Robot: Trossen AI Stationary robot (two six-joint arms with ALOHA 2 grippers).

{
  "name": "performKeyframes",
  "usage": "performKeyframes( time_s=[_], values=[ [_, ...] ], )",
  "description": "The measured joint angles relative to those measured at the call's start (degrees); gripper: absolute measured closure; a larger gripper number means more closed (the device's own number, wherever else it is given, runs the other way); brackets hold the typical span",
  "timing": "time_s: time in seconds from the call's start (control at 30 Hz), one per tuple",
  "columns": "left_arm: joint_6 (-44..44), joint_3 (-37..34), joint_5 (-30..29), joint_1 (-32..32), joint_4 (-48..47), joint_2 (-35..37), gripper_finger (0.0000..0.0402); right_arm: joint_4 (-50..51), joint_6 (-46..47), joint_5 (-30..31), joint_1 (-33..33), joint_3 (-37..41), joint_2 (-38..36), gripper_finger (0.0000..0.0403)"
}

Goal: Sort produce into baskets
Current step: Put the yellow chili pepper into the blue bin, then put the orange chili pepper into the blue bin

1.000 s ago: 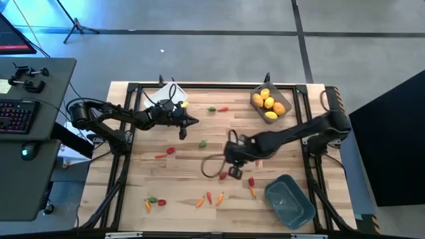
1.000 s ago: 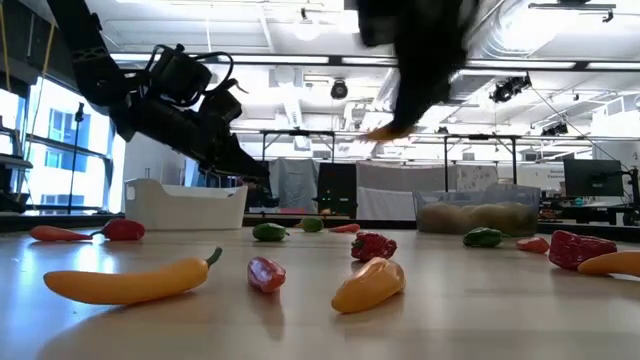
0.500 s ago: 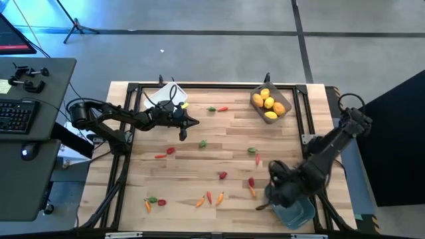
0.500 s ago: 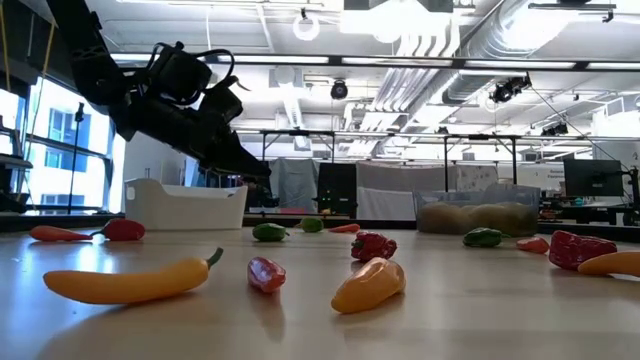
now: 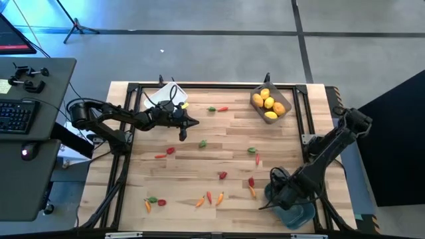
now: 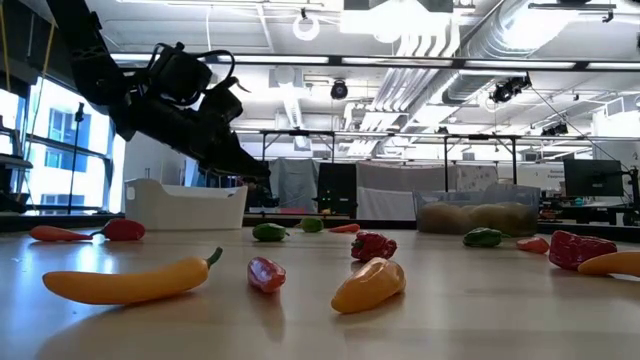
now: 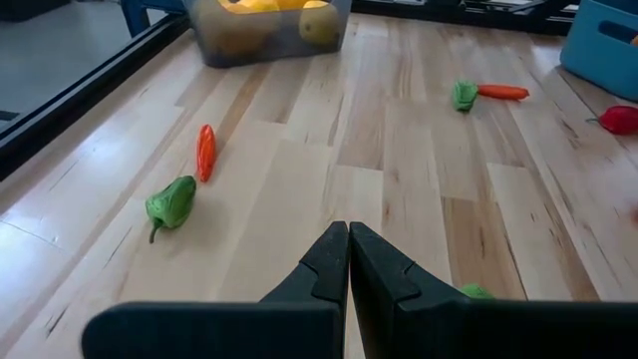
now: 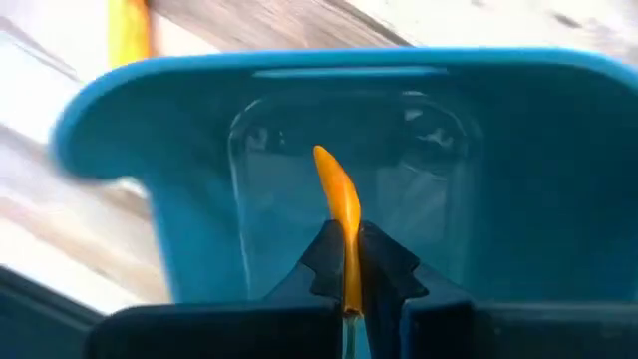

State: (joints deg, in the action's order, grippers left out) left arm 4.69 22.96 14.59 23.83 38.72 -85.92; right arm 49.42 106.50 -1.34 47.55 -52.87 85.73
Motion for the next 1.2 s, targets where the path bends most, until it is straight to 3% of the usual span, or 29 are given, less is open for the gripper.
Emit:
performKeyframes(
  time_s=[0.13,0.27,0.57,0.8,0.97,1.2],
  values=[
    [0.02,0.0,0.0,0.0,0.61,-0.01,0.0401,-5.96,-0.86,-0.31,0.02,4.45,0.02,0.0395],
    [-0.02,0.0,0.0,-0.02,0.62,-0.01,0.0401,-5.26,-1.4,-0.87,-0.04,4.9,0.02,0.0368],
    [-0.05,0.0,0.0,0.0,0.62,0.01,0.0402,10.02,-2.81,-4.51,-1.2,-5.64,0.02,0.0252],
    [-0.06,0.0,0.0,0.0,0.59,-0.01,0.0401,16.93,-8.06,5.94,-4.57,-17.29,0.0,0.0216],
    [-0.09,0.0,0.0,0.0,0.59,0.01,0.0401,17.17,-9.04,15.39,-10.42,-18.79,-0.02,0.0215],
    [-0.11,0.0,0.0,0.0,0.59,-0.01,0.0402,14.98,-11.37,14.15,-21.84,-12.45,2.46,0.0215]
  ],
)
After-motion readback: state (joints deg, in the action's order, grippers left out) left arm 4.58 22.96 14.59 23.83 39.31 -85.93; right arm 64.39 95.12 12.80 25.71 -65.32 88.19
